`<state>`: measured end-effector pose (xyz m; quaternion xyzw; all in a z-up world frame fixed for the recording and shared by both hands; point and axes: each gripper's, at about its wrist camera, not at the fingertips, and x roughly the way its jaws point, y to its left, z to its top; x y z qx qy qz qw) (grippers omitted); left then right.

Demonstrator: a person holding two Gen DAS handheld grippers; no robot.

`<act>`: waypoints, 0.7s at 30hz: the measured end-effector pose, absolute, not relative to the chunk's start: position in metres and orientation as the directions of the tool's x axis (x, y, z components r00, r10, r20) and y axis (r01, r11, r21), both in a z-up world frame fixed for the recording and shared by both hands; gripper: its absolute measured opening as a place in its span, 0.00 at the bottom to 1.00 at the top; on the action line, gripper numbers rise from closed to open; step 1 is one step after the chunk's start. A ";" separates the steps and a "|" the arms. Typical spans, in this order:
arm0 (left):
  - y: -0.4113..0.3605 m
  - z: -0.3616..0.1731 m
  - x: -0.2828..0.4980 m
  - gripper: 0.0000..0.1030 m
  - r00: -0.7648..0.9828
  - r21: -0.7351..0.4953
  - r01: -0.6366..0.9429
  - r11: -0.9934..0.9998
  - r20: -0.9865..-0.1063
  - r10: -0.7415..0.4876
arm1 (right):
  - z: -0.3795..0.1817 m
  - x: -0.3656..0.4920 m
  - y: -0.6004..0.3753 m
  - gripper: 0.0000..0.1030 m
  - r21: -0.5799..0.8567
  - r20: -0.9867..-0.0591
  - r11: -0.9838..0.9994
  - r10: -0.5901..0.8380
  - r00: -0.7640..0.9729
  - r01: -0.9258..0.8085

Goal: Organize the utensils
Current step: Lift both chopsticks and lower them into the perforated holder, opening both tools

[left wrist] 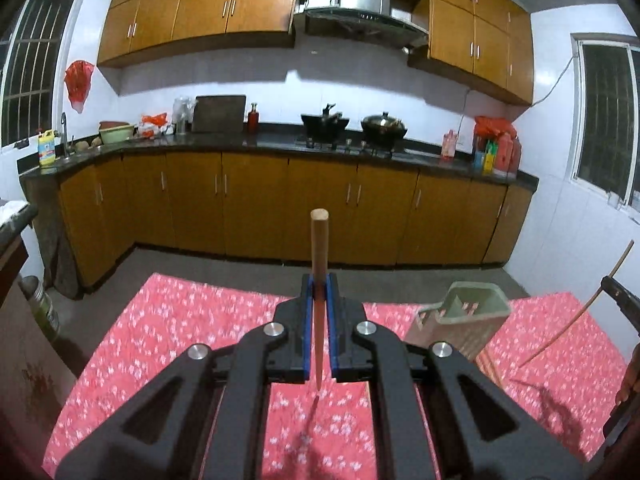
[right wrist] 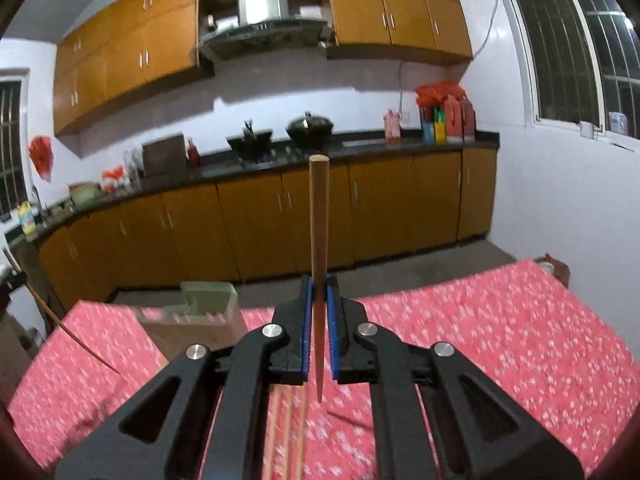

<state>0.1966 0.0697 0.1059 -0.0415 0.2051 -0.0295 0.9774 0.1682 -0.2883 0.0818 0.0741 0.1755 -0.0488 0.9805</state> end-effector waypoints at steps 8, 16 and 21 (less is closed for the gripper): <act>0.039 0.169 0.192 0.07 0.960 -0.150 0.123 0.981 -0.234 -0.156 | 0.147 0.168 -0.276 0.07 0.238 -0.149 0.971 0.032 0.988 0.004; 0.008 0.181 0.193 0.07 0.961 -0.242 0.204 0.948 -0.136 -0.242 | 0.139 0.183 -0.250 0.07 0.209 -0.138 0.975 0.106 0.985 -0.075; -0.016 0.157 0.210 0.07 0.936 -0.244 0.239 0.940 -0.201 -0.290 | 0.117 0.200 -0.244 0.07 0.194 -0.198 0.978 0.113 0.974 -0.074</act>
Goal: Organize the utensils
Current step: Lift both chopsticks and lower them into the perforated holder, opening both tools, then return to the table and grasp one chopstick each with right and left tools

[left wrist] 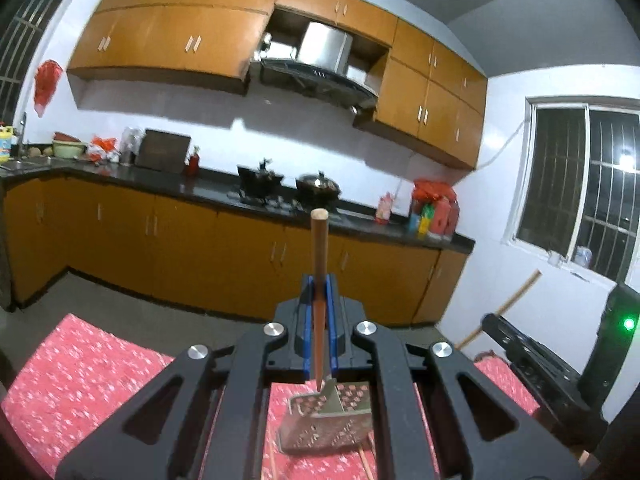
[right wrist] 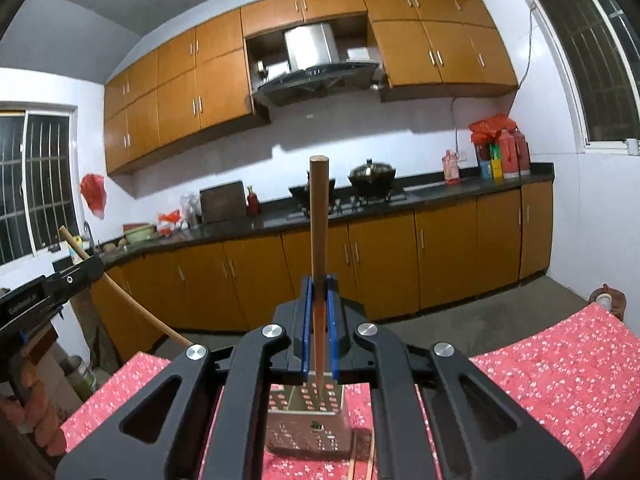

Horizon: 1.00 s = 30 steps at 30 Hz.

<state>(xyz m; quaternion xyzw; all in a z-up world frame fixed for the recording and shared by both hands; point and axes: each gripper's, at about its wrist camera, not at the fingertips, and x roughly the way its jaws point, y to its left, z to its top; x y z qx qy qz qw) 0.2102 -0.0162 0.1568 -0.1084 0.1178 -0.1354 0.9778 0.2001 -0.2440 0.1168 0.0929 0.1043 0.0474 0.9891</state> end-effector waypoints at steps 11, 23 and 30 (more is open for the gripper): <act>-0.030 0.108 0.237 0.08 0.892 -0.220 0.227 0.949 -0.343 -0.294 | 0.090 0.216 -0.236 0.09 0.212 -0.307 0.974 0.141 0.941 -0.077; -0.001 0.118 0.213 0.22 0.920 -0.257 0.185 0.949 -0.293 -0.259 | 0.104 0.189 -0.243 0.30 0.224 -0.262 0.972 0.122 0.957 -0.063; 0.033 0.109 0.187 0.27 0.929 -0.253 0.110 0.961 -0.317 -0.189 | 0.075 0.173 -0.269 0.30 0.216 -0.365 0.976 0.042 0.930 0.041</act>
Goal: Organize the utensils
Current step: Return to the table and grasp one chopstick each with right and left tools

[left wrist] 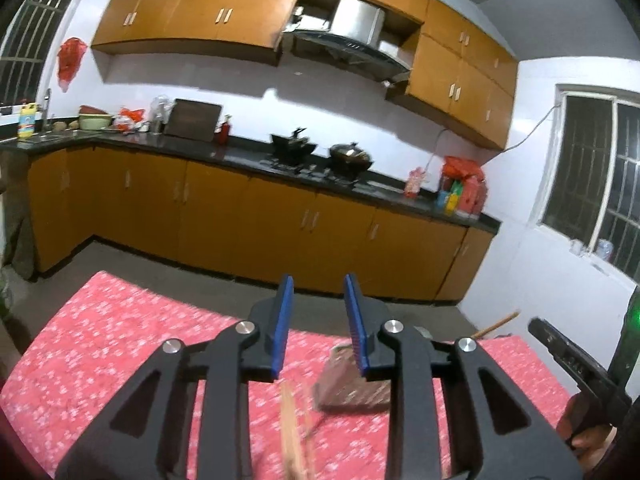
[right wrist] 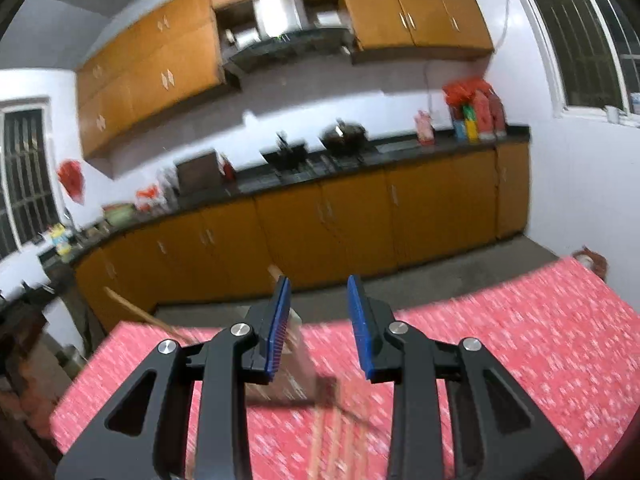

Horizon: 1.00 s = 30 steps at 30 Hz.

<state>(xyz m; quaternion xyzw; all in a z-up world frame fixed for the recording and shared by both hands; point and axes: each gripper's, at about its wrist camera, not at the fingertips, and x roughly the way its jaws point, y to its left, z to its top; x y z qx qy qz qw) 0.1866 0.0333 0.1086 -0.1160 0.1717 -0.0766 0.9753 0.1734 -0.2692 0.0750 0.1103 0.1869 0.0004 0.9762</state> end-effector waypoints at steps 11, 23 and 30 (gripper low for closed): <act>0.054 -0.017 0.182 0.29 0.759 -0.183 0.014 0.983 -0.638 -0.129 | -0.072 0.178 -0.260 0.20 0.183 -0.741 0.980 0.090 0.666 0.071; 0.028 -0.066 0.173 0.29 0.664 -0.189 0.107 0.976 -0.717 -0.212 | -0.103 0.180 -0.261 0.07 0.110 -0.792 0.987 0.015 0.611 0.118; 0.006 -0.078 0.173 0.27 0.621 -0.184 0.157 0.970 -0.745 -0.242 | -0.104 0.177 -0.269 0.07 0.104 -0.790 0.984 -0.005 0.613 0.143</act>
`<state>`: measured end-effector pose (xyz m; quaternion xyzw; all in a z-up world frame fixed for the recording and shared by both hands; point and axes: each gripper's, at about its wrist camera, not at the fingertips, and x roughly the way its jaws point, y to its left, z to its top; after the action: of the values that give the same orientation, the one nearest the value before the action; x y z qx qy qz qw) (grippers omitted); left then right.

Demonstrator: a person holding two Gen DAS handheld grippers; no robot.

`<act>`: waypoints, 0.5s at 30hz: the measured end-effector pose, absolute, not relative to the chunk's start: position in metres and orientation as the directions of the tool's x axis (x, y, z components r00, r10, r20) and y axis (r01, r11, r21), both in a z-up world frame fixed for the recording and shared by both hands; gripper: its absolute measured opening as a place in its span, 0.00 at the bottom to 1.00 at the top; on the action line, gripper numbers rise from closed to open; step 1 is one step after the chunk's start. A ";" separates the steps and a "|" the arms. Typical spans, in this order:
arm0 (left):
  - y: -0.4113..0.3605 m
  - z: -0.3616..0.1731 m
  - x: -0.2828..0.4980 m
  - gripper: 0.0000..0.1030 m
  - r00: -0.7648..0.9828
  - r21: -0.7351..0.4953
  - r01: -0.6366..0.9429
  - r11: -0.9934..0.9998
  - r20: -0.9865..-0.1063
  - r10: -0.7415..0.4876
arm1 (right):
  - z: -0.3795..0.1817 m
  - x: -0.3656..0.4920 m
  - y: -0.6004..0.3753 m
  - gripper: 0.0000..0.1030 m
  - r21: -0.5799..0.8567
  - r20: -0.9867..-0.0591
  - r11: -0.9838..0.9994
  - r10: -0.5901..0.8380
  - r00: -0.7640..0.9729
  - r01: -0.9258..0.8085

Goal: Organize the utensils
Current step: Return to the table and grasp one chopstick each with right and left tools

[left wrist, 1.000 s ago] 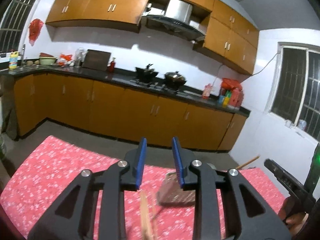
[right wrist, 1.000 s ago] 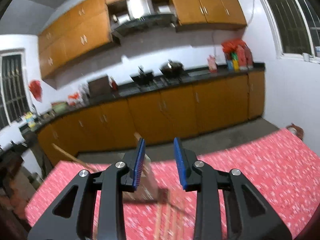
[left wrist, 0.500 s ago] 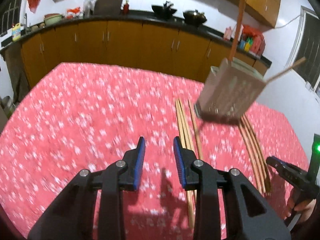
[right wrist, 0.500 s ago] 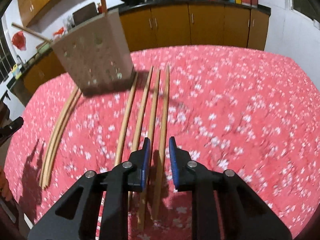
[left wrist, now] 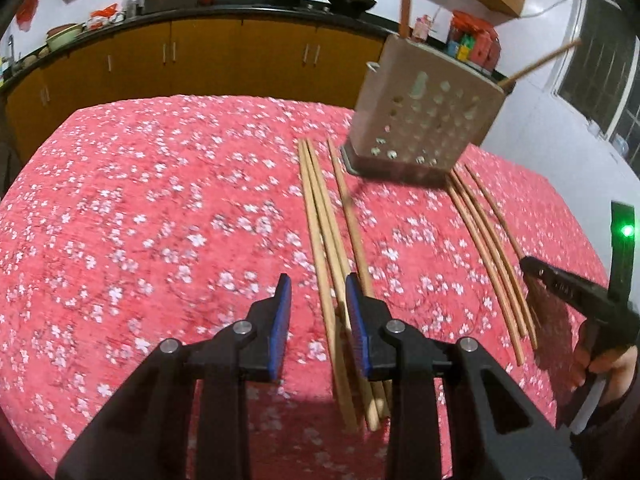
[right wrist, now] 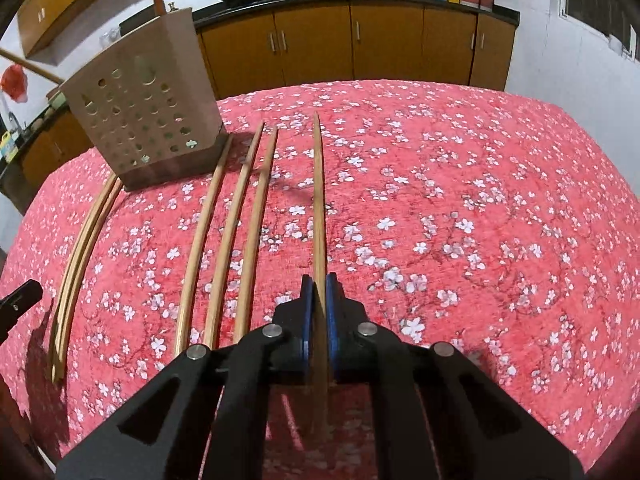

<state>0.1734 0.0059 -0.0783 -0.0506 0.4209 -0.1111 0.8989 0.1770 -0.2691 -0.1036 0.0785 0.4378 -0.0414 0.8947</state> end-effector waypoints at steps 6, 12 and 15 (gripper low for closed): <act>0.000 -0.093 0.176 0.21 0.589 -0.137 0.149 0.979 -0.783 -0.199 | -0.103 0.178 -0.270 0.07 0.104 -0.788 0.985 -0.003 0.616 0.138; -0.011 -0.097 0.174 0.21 0.595 -0.075 0.163 0.984 -0.788 -0.159 | -0.103 0.176 -0.266 0.07 0.083 -0.786 0.988 -0.014 0.618 0.127; -0.013 -0.099 0.174 0.18 0.608 -0.042 0.161 0.986 -0.783 -0.133 | -0.103 0.173 -0.264 0.07 0.086 -0.787 0.989 -0.006 0.617 0.119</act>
<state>0.1738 -0.0134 -0.0987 0.0163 0.4352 -0.0821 0.8965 0.1734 -0.2643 -0.1028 0.0647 0.4364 -0.0347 0.8968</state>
